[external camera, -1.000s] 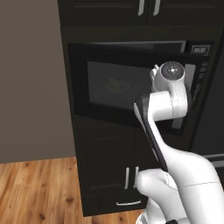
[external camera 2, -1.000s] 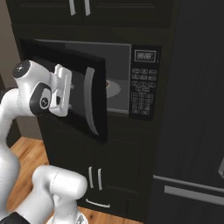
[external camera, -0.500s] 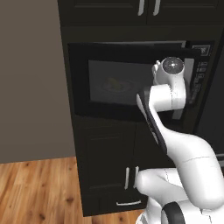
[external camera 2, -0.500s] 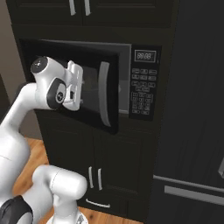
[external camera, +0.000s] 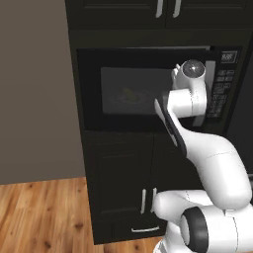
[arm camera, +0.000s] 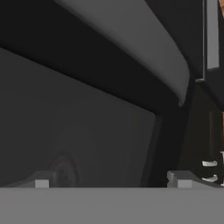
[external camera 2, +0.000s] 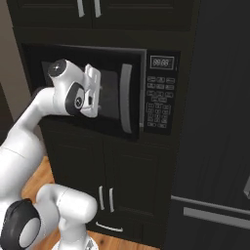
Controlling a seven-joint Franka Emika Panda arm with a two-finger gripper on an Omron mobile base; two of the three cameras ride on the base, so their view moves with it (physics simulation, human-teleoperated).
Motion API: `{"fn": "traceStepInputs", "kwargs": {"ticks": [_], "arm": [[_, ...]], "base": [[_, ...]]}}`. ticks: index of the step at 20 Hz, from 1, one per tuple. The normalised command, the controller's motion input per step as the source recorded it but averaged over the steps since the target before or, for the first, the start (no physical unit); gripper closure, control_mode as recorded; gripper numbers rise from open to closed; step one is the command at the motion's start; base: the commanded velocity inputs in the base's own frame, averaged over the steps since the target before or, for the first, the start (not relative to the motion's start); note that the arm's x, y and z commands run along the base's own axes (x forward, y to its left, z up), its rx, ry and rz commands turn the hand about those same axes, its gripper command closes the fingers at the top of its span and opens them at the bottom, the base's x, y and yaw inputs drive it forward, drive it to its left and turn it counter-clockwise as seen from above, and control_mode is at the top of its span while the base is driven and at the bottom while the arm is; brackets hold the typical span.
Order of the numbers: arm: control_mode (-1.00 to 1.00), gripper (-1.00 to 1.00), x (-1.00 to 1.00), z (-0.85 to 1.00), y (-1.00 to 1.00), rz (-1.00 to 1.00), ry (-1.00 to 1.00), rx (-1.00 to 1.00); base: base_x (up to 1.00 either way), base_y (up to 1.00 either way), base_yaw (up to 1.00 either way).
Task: Pick the corn from the counter and place it in the microwave. Then turn on the microwave.
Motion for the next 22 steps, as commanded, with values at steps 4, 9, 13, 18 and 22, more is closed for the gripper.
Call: {"fn": "traceStepInputs", "kwargs": {"ticks": [4, 9, 13, 18, 22], "arm": [[-1.00, -1.00, 0.34, 0.00, -0.11, 0.00, 0.00, 0.01], [-1.00, -1.00, 0.34, -0.04, -0.03, 0.02, 0.00, 0.03], [-1.00, -1.00, 0.35, -0.06, -0.01, 0.04, 0.00, 0.03], [-1.00, -1.00, 0.33, -0.04, -0.01, 0.05, 0.00, 0.03], [-1.00, -1.00, 0.33, -0.03, -0.01, 0.05, 0.00, 0.05]], "base": [[0.00, 0.00, 0.00], [0.00, 0.00, 0.00], [0.00, 0.00, 0.00], [0.00, 0.00, 0.00], [0.00, 0.00, 0.00]]}}
